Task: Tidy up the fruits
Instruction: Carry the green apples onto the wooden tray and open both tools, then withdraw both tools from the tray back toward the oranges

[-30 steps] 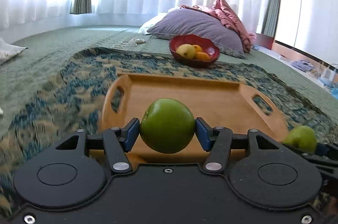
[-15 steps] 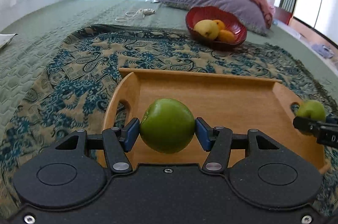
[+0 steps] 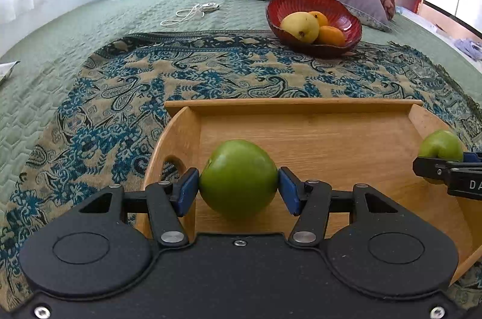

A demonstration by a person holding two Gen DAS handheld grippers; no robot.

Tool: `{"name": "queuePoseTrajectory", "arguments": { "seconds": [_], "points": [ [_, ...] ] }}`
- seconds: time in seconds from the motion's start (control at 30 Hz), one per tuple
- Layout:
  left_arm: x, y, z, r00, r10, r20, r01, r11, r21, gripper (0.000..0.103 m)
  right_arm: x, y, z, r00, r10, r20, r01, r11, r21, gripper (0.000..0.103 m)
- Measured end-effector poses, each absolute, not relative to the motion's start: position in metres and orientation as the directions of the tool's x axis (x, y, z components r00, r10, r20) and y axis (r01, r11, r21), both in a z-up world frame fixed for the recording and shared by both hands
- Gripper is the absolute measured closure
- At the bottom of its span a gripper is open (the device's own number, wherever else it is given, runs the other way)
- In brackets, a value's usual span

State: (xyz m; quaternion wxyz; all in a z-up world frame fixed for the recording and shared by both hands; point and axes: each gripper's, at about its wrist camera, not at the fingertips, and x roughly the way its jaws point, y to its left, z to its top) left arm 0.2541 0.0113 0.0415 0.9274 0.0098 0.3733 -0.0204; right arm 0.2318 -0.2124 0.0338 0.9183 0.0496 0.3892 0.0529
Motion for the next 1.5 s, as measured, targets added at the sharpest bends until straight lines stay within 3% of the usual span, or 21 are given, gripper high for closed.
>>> {"name": "queuePoseTrajectory", "arguments": {
  "seconds": [0.6,0.77,0.8,1.07,1.23,1.5],
  "points": [
    [0.248,0.010,0.043,0.726,-0.027,-0.687,0.054,0.998,0.018,0.048,0.231,-0.210,0.026,0.682,0.125,-0.721,-0.057,0.991,0.118,0.044],
    [0.246,0.011,0.043,0.725,-0.032,-0.688,0.064,0.998,0.022,0.047,0.229,-0.210,0.026,0.683,0.127,-0.719,-0.062,0.991,0.116,0.037],
    [0.245,0.011,0.044,0.725,-0.031,-0.688,0.065,0.998,0.023,0.045,0.229,-0.210,0.026,0.684,0.127,-0.718,-0.067,0.991,0.112,0.031],
    [0.222,0.016,0.049,0.754,-0.022,-0.656,0.082,0.995,0.061,0.019,0.216,-0.213,0.032,0.699,0.144,-0.700,-0.077,0.989,0.126,0.023],
    [0.201,0.020,0.052,0.771,-0.027,-0.636,0.098,0.992,0.076,0.014,0.203,-0.215,0.036,0.710,0.151,-0.688,-0.098,0.988,0.116,0.014],
    [0.166,0.031,0.054,0.786,-0.047,-0.616,0.100,0.994,0.052,0.004,0.177,-0.217,0.037,0.727,0.149,-0.670,-0.127,0.988,0.083,0.010]
  ]
}}
